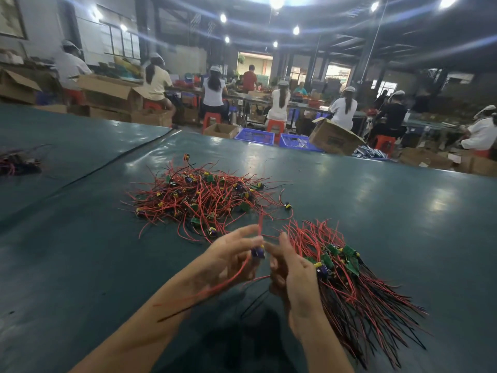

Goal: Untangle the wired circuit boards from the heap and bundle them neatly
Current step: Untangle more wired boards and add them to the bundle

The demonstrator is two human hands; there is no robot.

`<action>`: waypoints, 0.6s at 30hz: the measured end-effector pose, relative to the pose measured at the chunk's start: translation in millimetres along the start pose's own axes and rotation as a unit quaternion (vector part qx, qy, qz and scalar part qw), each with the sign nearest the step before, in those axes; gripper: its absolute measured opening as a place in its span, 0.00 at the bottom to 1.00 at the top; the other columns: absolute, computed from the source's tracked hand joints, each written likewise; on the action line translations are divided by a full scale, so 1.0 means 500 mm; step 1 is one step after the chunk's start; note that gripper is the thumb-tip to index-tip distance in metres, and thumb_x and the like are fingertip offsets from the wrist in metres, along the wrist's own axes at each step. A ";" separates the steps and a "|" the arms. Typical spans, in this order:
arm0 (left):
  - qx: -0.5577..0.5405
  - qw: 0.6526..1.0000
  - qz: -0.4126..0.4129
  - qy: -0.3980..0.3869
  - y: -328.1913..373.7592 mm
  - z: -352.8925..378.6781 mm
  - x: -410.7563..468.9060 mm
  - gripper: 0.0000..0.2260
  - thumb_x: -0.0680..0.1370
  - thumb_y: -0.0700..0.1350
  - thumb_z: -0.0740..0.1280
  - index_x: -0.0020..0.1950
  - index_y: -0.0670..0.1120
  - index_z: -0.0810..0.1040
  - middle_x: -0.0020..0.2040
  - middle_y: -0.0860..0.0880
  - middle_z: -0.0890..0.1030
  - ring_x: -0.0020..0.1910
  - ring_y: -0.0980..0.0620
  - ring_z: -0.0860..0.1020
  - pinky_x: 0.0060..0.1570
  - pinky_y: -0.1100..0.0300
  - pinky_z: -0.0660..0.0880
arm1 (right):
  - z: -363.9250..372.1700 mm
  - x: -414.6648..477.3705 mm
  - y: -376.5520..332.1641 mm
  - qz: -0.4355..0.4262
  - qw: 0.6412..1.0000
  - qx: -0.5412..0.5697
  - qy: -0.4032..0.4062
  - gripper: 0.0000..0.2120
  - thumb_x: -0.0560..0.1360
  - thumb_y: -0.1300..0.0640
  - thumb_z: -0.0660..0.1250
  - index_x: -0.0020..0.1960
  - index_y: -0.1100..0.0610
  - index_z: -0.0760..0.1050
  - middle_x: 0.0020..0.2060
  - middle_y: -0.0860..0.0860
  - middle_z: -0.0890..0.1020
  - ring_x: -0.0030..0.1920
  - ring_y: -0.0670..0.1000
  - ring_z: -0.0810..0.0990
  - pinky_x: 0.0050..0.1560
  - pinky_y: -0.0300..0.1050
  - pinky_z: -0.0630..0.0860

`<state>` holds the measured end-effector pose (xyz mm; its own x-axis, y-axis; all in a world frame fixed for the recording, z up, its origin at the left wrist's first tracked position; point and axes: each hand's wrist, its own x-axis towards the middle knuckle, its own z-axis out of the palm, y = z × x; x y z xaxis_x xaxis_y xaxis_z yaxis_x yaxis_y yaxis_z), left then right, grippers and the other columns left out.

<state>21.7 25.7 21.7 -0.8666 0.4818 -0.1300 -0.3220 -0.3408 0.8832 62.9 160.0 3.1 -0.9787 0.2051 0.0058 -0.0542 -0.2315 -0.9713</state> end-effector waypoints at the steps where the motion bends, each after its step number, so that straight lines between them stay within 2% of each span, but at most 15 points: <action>1: 0.030 0.999 -0.013 -0.013 -0.004 0.003 -0.002 0.28 0.67 0.43 0.71 0.66 0.45 0.70 0.33 0.48 0.80 0.25 0.55 0.75 0.25 0.65 0.72 | 0.005 -0.003 0.003 0.008 1.000 -0.012 -0.020 0.17 0.66 0.39 0.68 0.34 0.53 0.84 0.25 0.48 0.70 0.23 0.44 0.63 0.25 0.36 0.61; 3: 0.066 0.997 -0.026 -0.027 -0.012 0.004 -0.007 0.30 0.67 0.45 0.72 0.68 0.47 0.70 0.37 0.46 0.78 0.31 0.54 0.73 0.28 0.65 0.72 | 0.012 -0.005 0.008 0.015 0.999 -0.018 -0.031 0.14 0.64 0.42 0.71 0.34 0.53 0.85 0.28 0.52 0.70 0.24 0.44 0.64 0.25 0.37 0.62; 5: 0.051 0.998 -0.019 -0.014 -0.014 0.003 -0.007 0.29 0.67 0.47 0.72 0.67 0.46 0.71 0.41 0.43 0.78 0.35 0.51 0.73 0.31 0.63 0.72 | 0.013 -0.003 0.011 0.016 1.000 0.010 -0.013 0.12 0.65 0.45 0.71 0.36 0.54 0.85 0.28 0.54 0.71 0.23 0.44 0.65 0.24 0.36 0.62; 7: -0.022 1.000 -0.007 0.002 -0.019 0.005 -0.001 0.23 0.71 0.44 0.70 0.66 0.44 0.72 0.37 0.44 0.79 0.31 0.52 0.74 0.29 0.64 0.73 | 0.011 0.002 0.010 0.013 0.998 0.055 0.024 0.10 0.65 0.47 0.72 0.35 0.54 0.85 0.26 0.51 0.74 0.22 0.43 0.67 0.23 0.35 0.64; 9: -0.067 0.998 0.004 0.019 -0.027 0.006 0.003 0.17 0.75 0.36 0.67 0.64 0.42 0.73 0.34 0.45 0.81 0.26 0.54 0.76 0.28 0.65 0.75 | 0.008 0.005 0.007 0.000 0.995 0.081 0.056 0.09 0.67 0.49 0.71 0.36 0.54 0.85 0.27 0.50 0.78 0.23 0.45 0.69 0.23 0.36 0.65; 11: -0.027 0.999 0.021 0.011 -0.042 0.005 0.006 0.15 0.72 0.35 0.70 0.58 0.41 0.76 0.37 0.45 0.83 0.28 0.54 0.78 0.31 0.64 0.77 | 0.006 0.005 0.007 -0.016 0.993 0.090 0.069 0.09 0.70 0.51 0.70 0.37 0.55 0.85 0.30 0.54 0.80 0.25 0.48 0.73 0.24 0.39 0.69; 14: 0.091 0.994 0.044 -0.044 -0.054 0.010 -0.005 0.05 0.70 0.45 0.77 0.42 0.47 0.83 0.34 0.48 0.81 0.29 0.54 0.77 0.33 0.63 0.75 | 0.009 0.001 0.007 -0.037 0.996 0.062 0.060 0.10 0.72 0.51 0.68 0.39 0.54 0.86 0.31 0.56 0.81 0.27 0.50 0.78 0.26 0.41 0.76; 16: 0.108 0.992 0.055 -0.021 -0.054 0.016 -0.005 0.14 0.71 0.57 0.74 0.41 0.46 0.83 0.31 0.48 0.79 0.28 0.53 0.75 0.33 0.62 0.74 | 0.015 -0.003 0.008 -0.056 0.997 0.022 0.045 0.10 0.74 0.52 0.68 0.39 0.51 0.85 0.32 0.53 0.83 0.30 0.49 0.81 0.29 0.42 0.79; 18: 0.105 0.990 0.082 0.044 -0.052 0.020 0.000 0.24 0.70 0.60 0.69 0.46 0.38 0.81 0.29 0.47 0.76 0.26 0.52 0.73 0.30 0.61 0.74 | 0.019 -0.004 0.011 -0.071 0.997 -0.013 0.040 0.12 0.77 0.54 0.66 0.39 0.49 0.85 0.34 0.52 0.85 0.35 0.51 0.83 0.37 0.45 0.82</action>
<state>33.8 42.9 3.3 -0.9338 0.3577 -0.0074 -0.0955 -0.2292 0.9687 62.8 149.2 0.2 -0.9428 0.3090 0.1248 -0.1839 -0.1702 -0.9681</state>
